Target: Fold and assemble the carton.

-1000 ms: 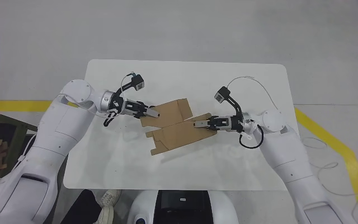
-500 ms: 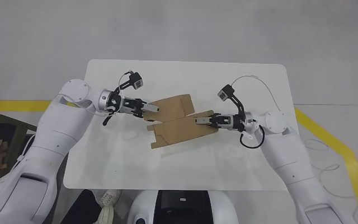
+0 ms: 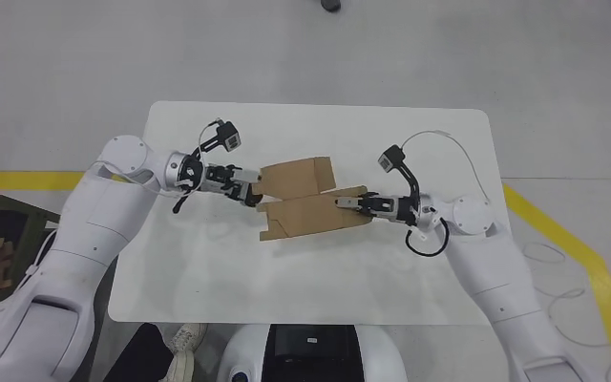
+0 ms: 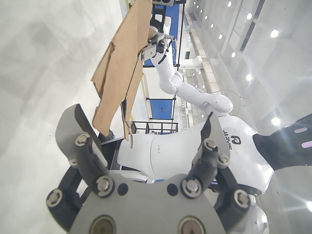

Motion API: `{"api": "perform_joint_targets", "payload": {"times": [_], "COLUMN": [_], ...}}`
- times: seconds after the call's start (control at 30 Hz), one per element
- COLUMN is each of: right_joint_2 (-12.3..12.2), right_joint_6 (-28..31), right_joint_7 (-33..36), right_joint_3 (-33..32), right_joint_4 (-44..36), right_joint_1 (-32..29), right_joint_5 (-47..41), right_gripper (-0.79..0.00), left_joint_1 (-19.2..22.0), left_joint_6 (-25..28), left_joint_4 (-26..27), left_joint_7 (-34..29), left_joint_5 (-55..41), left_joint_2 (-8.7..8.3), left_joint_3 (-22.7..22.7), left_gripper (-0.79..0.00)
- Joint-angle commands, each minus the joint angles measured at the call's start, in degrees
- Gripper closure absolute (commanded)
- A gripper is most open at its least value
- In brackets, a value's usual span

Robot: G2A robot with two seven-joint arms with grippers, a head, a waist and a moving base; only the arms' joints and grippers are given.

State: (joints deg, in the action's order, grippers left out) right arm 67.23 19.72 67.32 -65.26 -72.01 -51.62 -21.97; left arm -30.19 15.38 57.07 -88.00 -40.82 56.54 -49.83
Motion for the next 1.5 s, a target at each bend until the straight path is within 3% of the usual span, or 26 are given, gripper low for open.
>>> {"api": "perform_joint_targets", "payload": {"times": [0.0,0.5,1.43,1.47], "right_joint_2": [0.0,0.2,0.6,0.6], "right_joint_6": [-0.1,0.2,1.4,1.5], "right_joint_7": [-0.5,-2.2,-1.9,-1.9], "right_joint_3": [0.3,2.0,4.2,4.2], "right_joint_4": [0.1,1.2,0.0,-0.1], "right_joint_1": [0.0,0.1,0.3,0.2], "right_joint_5": [0.5,1.3,-0.3,-0.2], "right_gripper": [0.0,0.0,0.0,0.0], "left_joint_1": [0.0,-1.8,0.2,0.2], "left_joint_6": [0.1,-0.5,-3.1,-3.0], "left_joint_4": [0.1,3.7,-2.5,-2.7], "left_joint_7": [0.0,0.1,0.6,0.6], "left_joint_5": [0.0,-1.3,-1.6,-1.3], "left_joint_2": [-0.14,-1.34,1.63,1.69], "left_joint_3": [-0.2,-3.4,-1.6,-1.6], "left_gripper": [-0.785,-0.785,-0.785,-0.757]}}
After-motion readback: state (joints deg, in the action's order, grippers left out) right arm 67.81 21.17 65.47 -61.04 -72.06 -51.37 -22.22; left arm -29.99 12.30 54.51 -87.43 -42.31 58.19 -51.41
